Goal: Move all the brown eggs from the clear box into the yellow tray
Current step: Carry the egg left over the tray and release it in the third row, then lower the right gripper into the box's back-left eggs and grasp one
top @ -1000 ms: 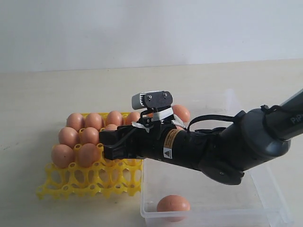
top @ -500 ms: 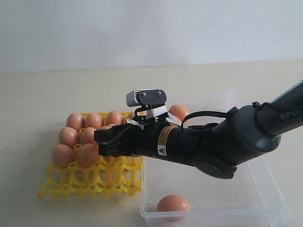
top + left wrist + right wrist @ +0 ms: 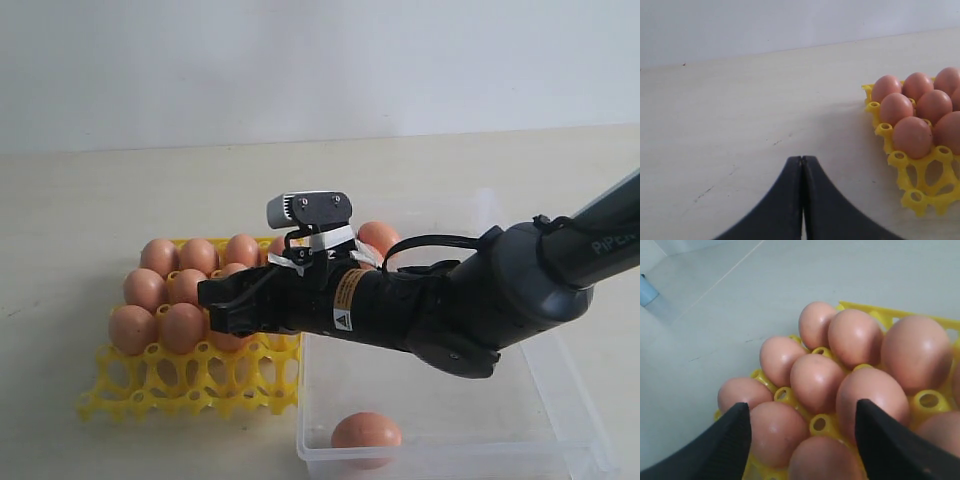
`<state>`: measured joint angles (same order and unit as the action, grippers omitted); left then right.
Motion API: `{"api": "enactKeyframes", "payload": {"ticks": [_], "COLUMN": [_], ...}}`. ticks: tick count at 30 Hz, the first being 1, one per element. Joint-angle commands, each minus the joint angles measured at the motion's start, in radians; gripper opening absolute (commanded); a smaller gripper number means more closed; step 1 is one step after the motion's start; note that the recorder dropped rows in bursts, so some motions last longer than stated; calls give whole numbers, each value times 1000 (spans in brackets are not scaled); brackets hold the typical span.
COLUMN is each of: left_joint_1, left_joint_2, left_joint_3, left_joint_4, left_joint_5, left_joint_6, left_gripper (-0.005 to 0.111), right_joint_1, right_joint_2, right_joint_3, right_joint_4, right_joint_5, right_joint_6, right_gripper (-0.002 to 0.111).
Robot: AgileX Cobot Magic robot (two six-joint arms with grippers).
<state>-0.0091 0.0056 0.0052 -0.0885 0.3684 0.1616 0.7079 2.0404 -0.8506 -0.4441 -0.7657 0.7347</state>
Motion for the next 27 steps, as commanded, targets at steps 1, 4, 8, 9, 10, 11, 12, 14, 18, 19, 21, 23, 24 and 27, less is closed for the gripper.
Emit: {"api": "enactKeyframes", "payload": {"ticks": [1, 4, 8, 9, 10, 11, 12, 14, 18, 19, 21, 23, 24, 27], "left_joint_1": [-1, -1, -1, -1, -1, -1, -1, -1, -1, -1, -1, -1, -1, -1], "left_joint_2": [-6, -6, -6, -6, -6, -6, -6, -6, -6, -6, -6, -6, -6, -6], "left_joint_3": [-5, -5, -5, -5, -5, -5, -5, -5, -5, -5, -5, -5, -5, -5], "left_joint_4": [-4, -4, -4, -4, -4, -4, -4, -4, -4, -4, -4, -4, -4, -4], "left_joint_5": [-8, -8, -8, -8, -8, -8, -8, -8, -8, -8, -8, -8, -8, -8], "left_joint_6": [-5, -5, -5, -5, -5, -5, -5, -5, -5, -5, -5, -5, -5, -5], "left_gripper": [0, 0, 0, 0, 0, 0, 0, 0, 0, 0, 0, 0, 0, 0], "right_joint_1": [2, 2, 2, 2, 2, 0, -6, -35, -130, -156, -196, -224, -236, -250], "right_joint_2": [-1, -11, -131, -185, -232, -292, -349, -435, -477, -472, -453, -414, -388, -307], "right_joint_3": [-6, -6, -6, -6, -6, -6, -6, -23, -47, -52, -77, -126, -151, -264], "right_joint_4": [-11, -23, -88, -94, -76, -30, 42, 200, 281, 281, 281, 281, 281, 293], "right_joint_5": [11, 11, 80, 143, 231, 344, 470, 724, 934, 934, 958, 1025, 1059, 1206], "right_joint_6": [-2, -2, 9, 9, 5, -19, -45, -119, -250, -280, -323, -372, -391, -446], "right_gripper": [61, 61, 55, 52, 49, 47, 45, 44, 50, 52, 55, 56, 56, 56]}}
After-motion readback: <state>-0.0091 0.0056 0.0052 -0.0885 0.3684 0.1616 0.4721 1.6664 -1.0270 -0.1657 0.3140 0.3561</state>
